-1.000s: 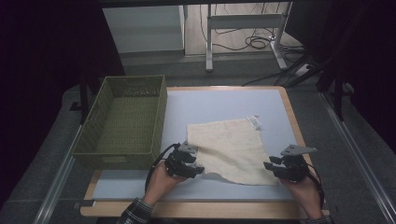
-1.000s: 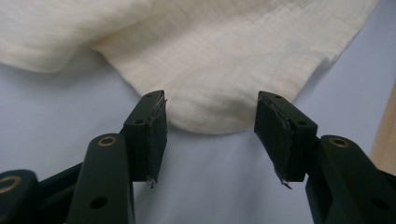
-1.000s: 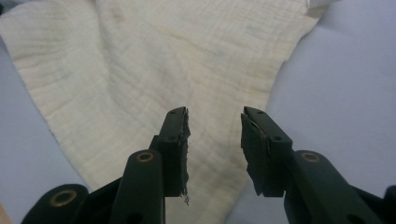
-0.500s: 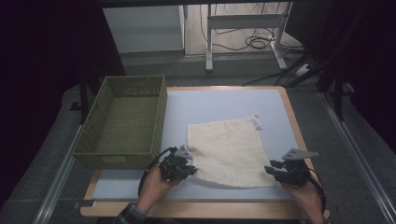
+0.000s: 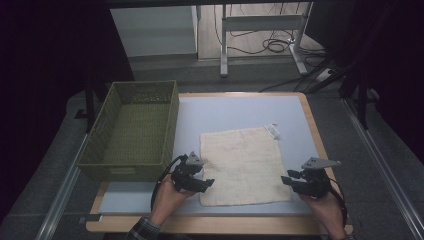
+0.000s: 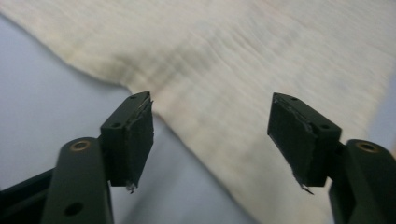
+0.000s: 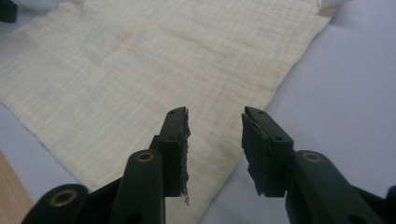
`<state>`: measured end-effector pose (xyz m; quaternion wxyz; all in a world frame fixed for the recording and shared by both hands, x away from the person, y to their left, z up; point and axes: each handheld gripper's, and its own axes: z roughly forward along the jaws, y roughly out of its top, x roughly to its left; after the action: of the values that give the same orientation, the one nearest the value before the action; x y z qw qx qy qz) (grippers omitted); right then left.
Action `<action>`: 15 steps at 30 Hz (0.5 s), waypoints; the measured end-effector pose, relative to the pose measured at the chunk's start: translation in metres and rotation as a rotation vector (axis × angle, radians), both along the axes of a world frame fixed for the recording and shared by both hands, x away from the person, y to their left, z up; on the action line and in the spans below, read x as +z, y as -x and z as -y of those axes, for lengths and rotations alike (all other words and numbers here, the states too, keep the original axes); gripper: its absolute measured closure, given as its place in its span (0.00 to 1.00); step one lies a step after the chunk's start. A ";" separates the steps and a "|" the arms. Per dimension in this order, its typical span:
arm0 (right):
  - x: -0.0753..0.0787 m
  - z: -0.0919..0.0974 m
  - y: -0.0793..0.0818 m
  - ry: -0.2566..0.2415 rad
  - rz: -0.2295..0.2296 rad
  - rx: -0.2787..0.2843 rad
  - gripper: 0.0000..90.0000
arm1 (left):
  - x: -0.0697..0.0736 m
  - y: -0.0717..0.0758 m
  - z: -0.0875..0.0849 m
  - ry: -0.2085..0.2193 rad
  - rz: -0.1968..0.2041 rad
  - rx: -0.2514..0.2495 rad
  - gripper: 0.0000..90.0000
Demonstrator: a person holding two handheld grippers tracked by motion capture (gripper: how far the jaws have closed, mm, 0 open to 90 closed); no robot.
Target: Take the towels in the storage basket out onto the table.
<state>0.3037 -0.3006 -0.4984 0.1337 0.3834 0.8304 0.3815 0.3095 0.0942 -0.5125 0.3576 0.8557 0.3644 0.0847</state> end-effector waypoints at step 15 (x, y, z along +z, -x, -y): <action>-0.001 -0.010 -0.071 0.008 0.001 -0.067 0.70 | -0.006 -0.054 0.006 -0.025 0.068 0.096 0.31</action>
<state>0.3749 -0.2901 -0.4997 0.1484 0.4102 0.8185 0.3738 0.3630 0.0881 -0.5189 0.3544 0.8383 0.3915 0.1353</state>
